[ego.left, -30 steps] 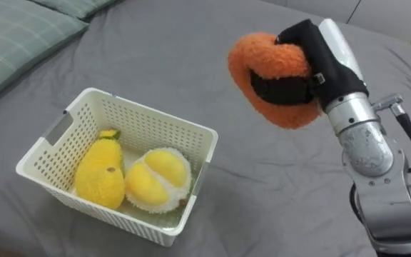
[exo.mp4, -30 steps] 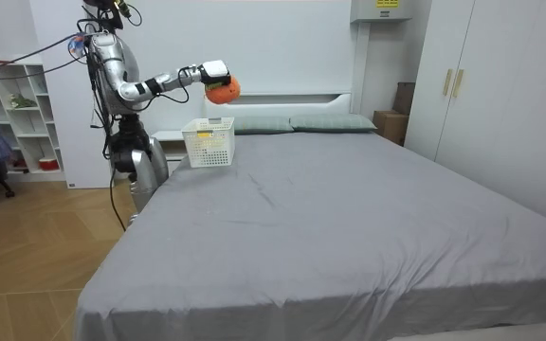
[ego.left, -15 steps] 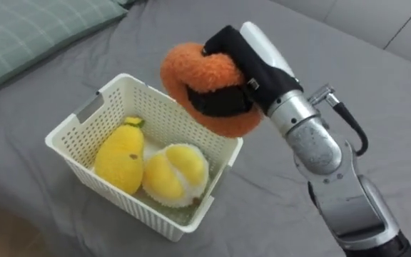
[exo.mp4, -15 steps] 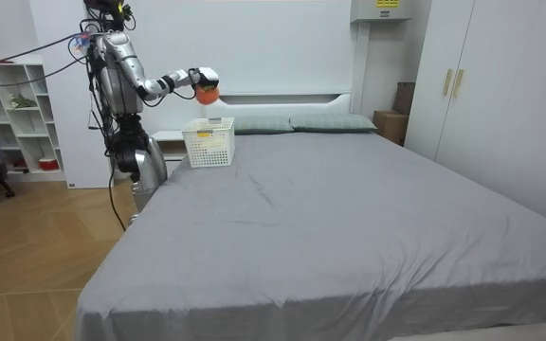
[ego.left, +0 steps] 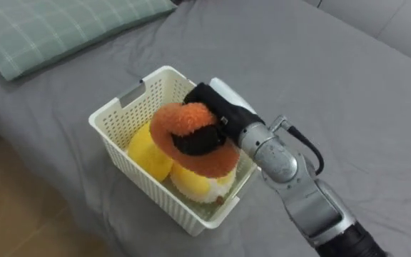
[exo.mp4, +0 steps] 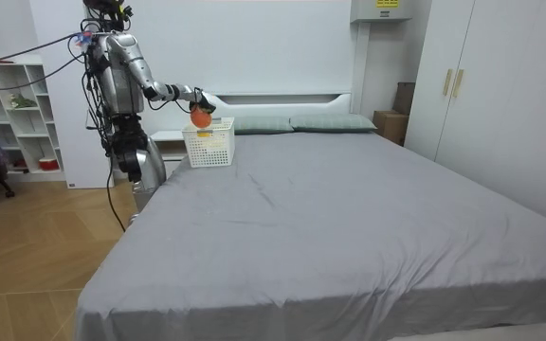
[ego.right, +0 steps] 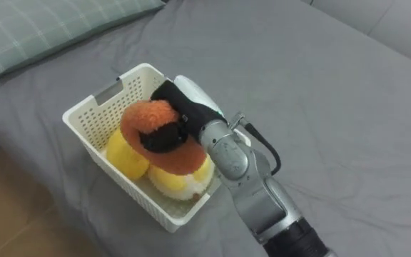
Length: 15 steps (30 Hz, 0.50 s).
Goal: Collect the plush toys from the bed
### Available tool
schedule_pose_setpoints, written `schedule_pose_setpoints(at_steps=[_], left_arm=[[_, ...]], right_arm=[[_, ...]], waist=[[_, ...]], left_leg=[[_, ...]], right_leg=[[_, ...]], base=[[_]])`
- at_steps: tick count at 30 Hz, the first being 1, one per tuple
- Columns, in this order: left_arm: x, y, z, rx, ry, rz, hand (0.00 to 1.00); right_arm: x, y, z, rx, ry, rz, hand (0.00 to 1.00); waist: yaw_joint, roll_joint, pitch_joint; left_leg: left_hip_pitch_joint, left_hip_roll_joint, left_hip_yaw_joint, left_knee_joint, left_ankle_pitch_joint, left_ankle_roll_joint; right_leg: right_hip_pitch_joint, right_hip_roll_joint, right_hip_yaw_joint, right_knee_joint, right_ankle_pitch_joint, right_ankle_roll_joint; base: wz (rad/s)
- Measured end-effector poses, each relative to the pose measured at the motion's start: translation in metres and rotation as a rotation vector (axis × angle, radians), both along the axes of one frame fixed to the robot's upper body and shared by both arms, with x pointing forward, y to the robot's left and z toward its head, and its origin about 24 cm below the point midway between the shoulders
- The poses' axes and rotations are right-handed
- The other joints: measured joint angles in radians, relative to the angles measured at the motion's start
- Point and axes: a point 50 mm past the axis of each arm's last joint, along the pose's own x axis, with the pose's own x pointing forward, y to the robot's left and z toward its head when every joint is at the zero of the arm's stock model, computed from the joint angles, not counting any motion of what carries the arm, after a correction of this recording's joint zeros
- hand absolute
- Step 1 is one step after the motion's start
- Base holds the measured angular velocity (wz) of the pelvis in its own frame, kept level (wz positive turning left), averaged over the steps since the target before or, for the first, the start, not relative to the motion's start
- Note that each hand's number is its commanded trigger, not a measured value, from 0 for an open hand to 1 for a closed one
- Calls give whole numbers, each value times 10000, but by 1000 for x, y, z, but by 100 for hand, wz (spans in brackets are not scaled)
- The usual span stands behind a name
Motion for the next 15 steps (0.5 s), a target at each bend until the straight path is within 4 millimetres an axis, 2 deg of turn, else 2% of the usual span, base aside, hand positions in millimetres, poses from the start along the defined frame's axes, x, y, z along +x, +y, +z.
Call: schedule_pose_setpoints(at_steps=[2,7,15], left_arm=[[0,0,0,9,50,-118,0],[0,-3,0,-67,195,-314,0],[-2,-2,1,-24,83,-307,0]], right_arm=[[1,-2,-2,-48,-30,-228,0],[4,-8,-8,-106,-144,-867,0],[10,-23,-18,-326,-30,-1726,0]], waist=[[3,-33,-20],[156,-58,-32],[22,-32,-9]], left_leg=[[-77,-22,-98,89,-1,-2],[-124,-44,-155,141,5,-4],[-120,-68,-178,245,2,-2]], right_leg=[[-46,-5,-149,-1,0,0],[-35,-11,-201,1,0,0],[31,-16,-181,0,-1,2]], base=[[16],[3],[1]])
